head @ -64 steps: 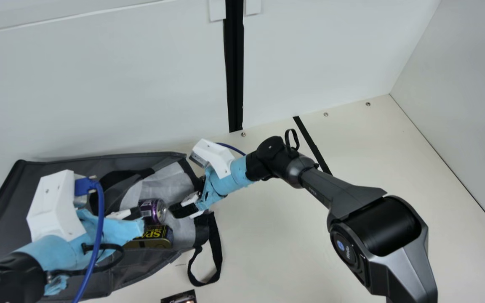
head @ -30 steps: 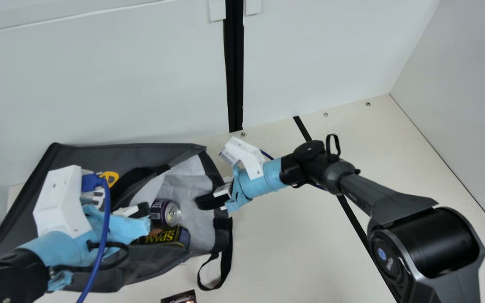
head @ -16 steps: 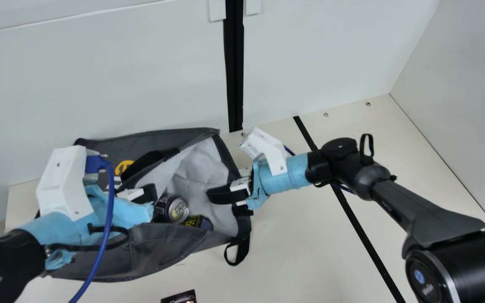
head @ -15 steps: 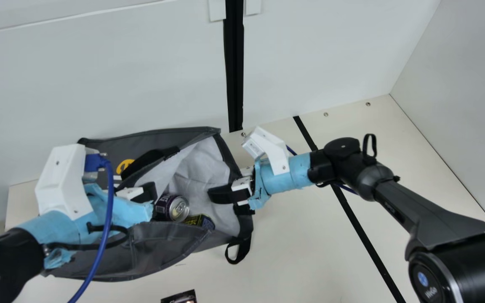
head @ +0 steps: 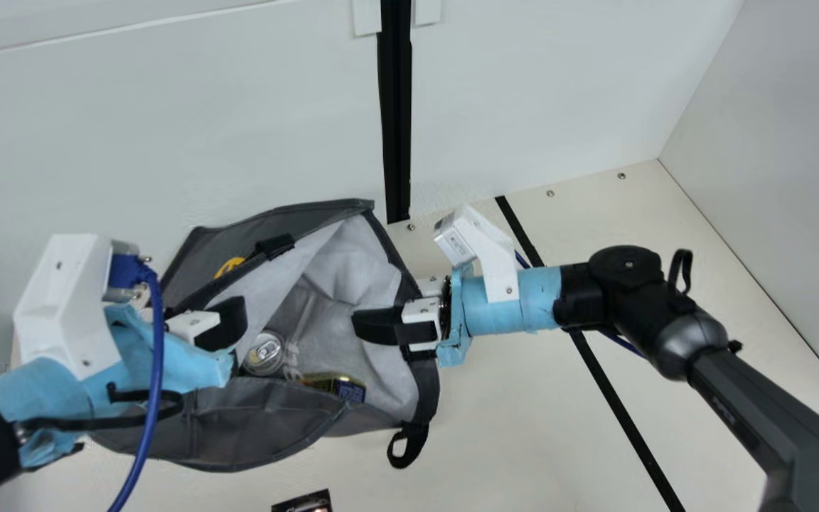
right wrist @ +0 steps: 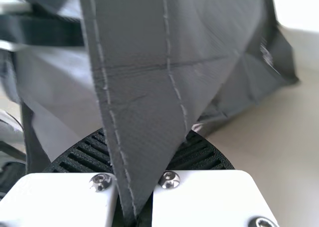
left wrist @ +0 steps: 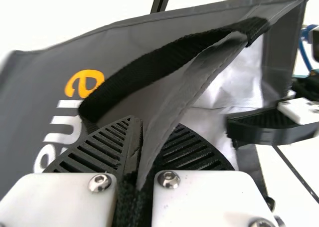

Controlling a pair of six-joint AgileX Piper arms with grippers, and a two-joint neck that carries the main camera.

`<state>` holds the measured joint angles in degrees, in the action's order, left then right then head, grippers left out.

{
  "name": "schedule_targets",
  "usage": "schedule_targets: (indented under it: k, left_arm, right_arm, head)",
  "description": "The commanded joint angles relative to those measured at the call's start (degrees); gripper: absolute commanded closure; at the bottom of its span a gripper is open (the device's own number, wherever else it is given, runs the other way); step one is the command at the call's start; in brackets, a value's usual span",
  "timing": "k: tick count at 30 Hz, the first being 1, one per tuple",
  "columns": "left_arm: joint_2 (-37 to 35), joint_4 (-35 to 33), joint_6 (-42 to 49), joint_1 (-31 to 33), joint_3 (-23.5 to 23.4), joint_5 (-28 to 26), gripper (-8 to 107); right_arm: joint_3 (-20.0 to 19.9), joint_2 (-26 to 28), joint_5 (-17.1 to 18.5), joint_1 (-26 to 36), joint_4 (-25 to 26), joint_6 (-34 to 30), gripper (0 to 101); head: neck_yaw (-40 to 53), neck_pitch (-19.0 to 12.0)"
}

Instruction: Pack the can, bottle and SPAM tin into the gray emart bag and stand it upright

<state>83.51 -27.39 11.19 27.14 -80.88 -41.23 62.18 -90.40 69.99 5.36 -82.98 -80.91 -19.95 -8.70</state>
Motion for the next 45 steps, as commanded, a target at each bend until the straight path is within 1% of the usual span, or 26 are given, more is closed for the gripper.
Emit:
schedule_targets:
  k: [1,9,17,26,34,40,45]
  left_arm:
    - [-0.6,0.1,0.6,-0.1,-0.1,-0.5,107]
    - [-2.7,0.3,3.4,0.0,-1.4,-3.1,107]
    - [-4.4,0.9,6.2,-0.4,-5.0,-7.8,107]
    - [-6.1,2.2,8.8,-0.5,-11.5,-14.5,107]
    - [-7.5,2.7,9.3,-0.1,-17.2,-19.7,107]
    - [-9.0,4.3,8.3,1.6,-20.8,-22.9,107]
    - [-10.4,6.1,6.7,3.8,-23.1,-25.3,107]
  right_arm:
    - [-0.5,2.4,-0.1,-0.2,-0.6,0.8,101]
    - [-1.6,9.6,-0.1,-1.0,-3.3,5.0,101]
    - [-0.9,16.8,-0.1,-0.7,-5.5,10.4,101]
    - [2.0,24.9,-0.1,0.6,-5.7,16.8,101]
    - [5.4,30.7,-0.1,2.3,-4.8,22.6,101]
    - [7.6,34.6,-0.1,3.5,-3.5,26.9,101]
    - [8.6,37.6,-0.1,4.2,-2.2,30.1,101]
  head:
    - [0.0,-1.3]
    - [0.0,-1.3]
    - [0.0,-1.3]
    - [0.0,-1.3]
    - [0.0,-1.3]
    - [0.0,-1.3]
    - [0.0,-1.3]
